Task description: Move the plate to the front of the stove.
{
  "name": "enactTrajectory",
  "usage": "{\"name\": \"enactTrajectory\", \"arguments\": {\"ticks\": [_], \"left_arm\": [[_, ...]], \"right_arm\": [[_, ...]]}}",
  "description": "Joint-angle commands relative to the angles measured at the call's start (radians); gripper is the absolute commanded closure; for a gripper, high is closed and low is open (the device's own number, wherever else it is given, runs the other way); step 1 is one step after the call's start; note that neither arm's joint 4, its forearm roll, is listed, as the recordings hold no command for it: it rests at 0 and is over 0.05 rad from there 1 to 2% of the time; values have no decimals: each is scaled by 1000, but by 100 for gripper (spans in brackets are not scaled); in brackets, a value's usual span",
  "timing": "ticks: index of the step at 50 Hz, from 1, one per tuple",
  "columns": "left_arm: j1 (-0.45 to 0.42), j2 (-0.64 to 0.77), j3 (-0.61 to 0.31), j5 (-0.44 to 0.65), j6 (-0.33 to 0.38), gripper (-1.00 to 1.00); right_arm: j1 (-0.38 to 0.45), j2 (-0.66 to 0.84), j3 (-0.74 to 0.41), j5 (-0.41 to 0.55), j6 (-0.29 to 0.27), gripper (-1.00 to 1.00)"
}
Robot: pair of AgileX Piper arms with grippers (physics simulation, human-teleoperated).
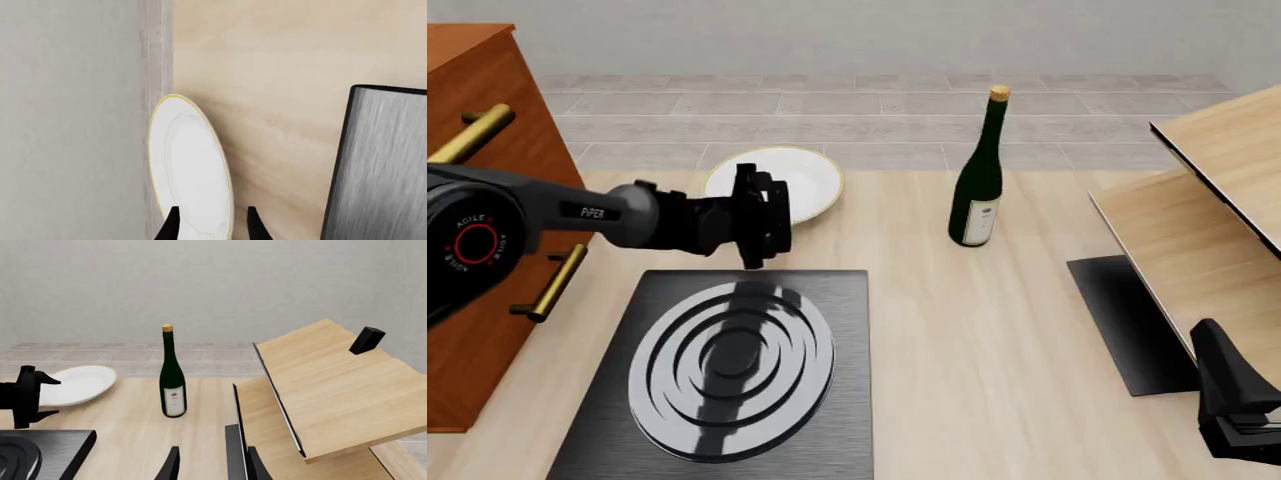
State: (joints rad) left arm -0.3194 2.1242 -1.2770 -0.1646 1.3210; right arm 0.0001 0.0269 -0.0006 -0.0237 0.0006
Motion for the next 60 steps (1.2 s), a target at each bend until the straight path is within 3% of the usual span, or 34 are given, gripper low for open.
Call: {"name": "enactTrajectory", "arguments": {"ticks": [1,17,37,49,54,60], "left_arm": [[-8,-31,49,8,2,-100],[5,-167,167,-5,20,-100],[-17,-546,465,22,35,-100],[10,-951,665,148,107,-100],[-19,-1166,697,291,102,-100],[-25,-1464,772,465,156,-100]], "right_arm": [[0,0,0,0,0,-100],[0,0,0,0,0,-100],[0,0,0,0,0,-100],[0,0,0,0,0,-100],[0,0,0,0,0,-100],[0,0,0,0,0,-100]]}}
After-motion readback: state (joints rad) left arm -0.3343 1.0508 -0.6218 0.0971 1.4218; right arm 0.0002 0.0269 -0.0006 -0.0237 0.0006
